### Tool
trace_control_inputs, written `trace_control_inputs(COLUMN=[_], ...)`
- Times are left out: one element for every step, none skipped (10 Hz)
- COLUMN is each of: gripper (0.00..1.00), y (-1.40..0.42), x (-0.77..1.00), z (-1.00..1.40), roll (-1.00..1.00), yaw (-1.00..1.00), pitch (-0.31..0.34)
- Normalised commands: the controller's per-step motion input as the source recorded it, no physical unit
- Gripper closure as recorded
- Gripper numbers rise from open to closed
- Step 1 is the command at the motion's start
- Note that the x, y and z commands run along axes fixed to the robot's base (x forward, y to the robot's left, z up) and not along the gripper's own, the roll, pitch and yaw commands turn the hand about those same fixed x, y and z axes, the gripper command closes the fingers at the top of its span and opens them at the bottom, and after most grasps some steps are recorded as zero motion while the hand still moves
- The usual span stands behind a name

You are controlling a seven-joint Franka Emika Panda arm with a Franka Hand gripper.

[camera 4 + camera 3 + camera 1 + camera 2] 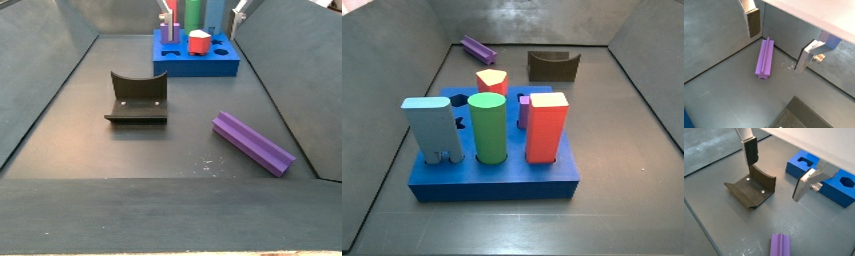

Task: Pick up the star object. Move up. Place the star object on the fixture. Regrasp the star object. Move to above the board. Insert the star object.
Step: Pick up the star object.

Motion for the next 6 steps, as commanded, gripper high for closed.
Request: trace_control_inputs(gripper=[0.0, 0.0, 0.0, 0.0, 0.0, 0.0], y=[0.0, 0.05, 0.06, 0.1, 0.04, 0.04], x=[0.0, -0.01, -0.12, -0.26, -0.38, -0.38], z=[0.0, -0.02, -0.63, -1.0, -1.0, -1.0], roll=[-0.05, 0.0, 0.17, 0.14, 0.13, 0.12], yaw=[0.0, 0.0, 0.31, 0.65, 0.77, 0.78], pitch=[0.0, 0.0, -0.027, -0.046, -0.096, -0.106])
